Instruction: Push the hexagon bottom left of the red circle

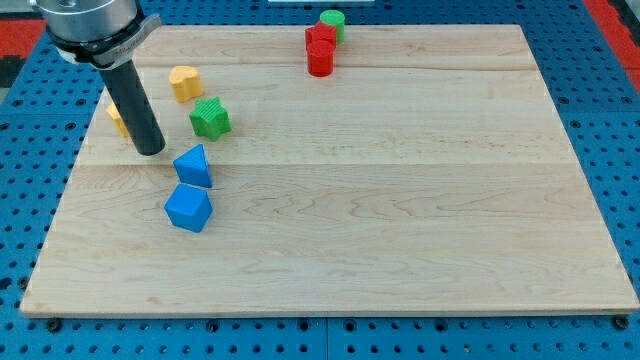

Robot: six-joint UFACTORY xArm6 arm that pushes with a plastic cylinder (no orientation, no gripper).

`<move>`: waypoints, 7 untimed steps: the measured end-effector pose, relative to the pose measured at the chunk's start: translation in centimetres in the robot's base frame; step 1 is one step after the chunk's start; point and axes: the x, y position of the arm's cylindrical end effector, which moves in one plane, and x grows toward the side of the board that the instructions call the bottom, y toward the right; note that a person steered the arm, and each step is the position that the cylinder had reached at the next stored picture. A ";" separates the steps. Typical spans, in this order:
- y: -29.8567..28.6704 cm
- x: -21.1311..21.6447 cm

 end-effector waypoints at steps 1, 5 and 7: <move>-5.0 0.0; 0.3 -10.5; -2.8 -12.6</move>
